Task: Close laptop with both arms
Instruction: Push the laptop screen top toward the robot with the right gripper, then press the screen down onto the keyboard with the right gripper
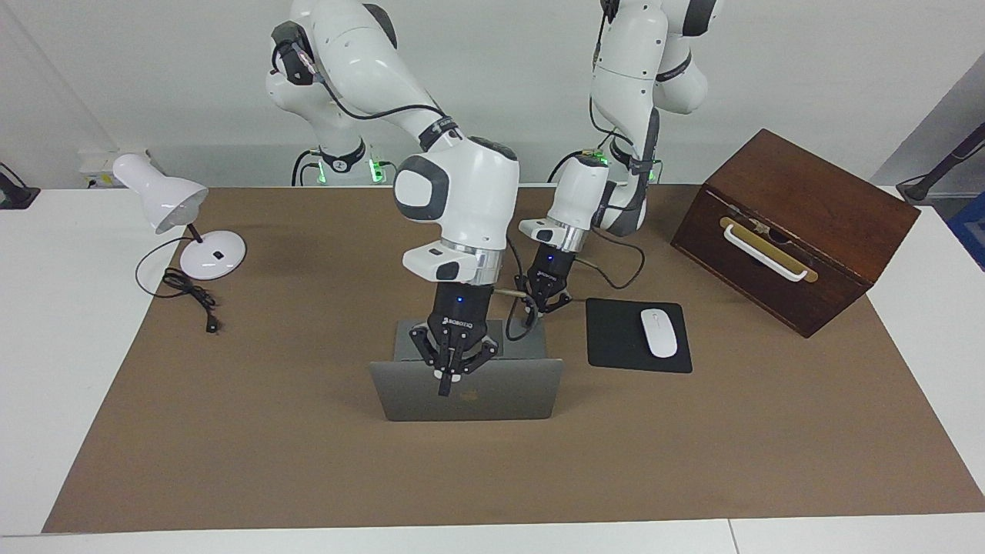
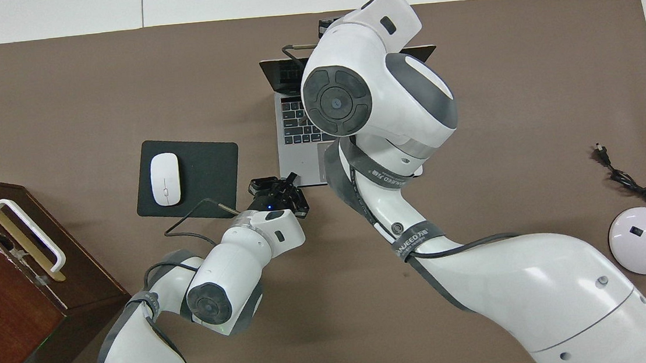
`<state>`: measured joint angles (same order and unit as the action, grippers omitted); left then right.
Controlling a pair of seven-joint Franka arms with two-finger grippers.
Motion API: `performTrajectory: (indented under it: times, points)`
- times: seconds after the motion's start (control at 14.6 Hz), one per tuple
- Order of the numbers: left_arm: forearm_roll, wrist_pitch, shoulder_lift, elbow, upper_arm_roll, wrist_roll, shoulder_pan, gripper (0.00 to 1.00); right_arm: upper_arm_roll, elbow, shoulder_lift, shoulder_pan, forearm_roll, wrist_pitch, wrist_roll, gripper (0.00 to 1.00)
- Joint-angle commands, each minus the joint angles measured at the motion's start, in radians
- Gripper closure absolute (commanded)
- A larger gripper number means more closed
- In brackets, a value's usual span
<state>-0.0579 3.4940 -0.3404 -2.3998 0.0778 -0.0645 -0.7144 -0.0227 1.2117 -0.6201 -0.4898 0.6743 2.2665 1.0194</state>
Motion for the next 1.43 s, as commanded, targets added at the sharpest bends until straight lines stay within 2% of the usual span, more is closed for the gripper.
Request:
performTrajectory:
  times: [0.0,0.14,0.34,0.55,0.82,1.37]
  points:
    - [-0.013,0.007,-0.022,-0.012,0.016,-0.046,-0.005,1.0,0.02,-0.032,-0.024,0.028,0.008,0.015,-0.016,1.0]
    - [-0.013,0.007,-0.022,-0.015,0.016,-0.058,-0.002,1.0,0.02,-0.032,-0.024,0.028,-0.063,0.013,-0.056,1.0]
    - [-0.013,0.007,-0.023,-0.018,0.016,-0.087,0.004,1.0,0.017,-0.032,-0.02,0.036,-0.247,-0.008,-0.146,1.0]
    - [-0.013,0.007,-0.025,-0.018,0.016,-0.109,0.007,1.0,0.023,-0.032,-0.017,0.042,-0.284,-0.064,-0.166,1.0]
    - [-0.013,0.007,-0.031,-0.018,0.016,-0.115,0.007,1.0,0.029,-0.034,-0.009,0.042,-0.493,-0.194,-0.258,1.0]
    - [-0.013,0.008,-0.038,-0.016,0.016,-0.126,0.013,1.0,0.027,-0.038,-0.004,0.069,-0.694,-0.347,-0.402,1.0]
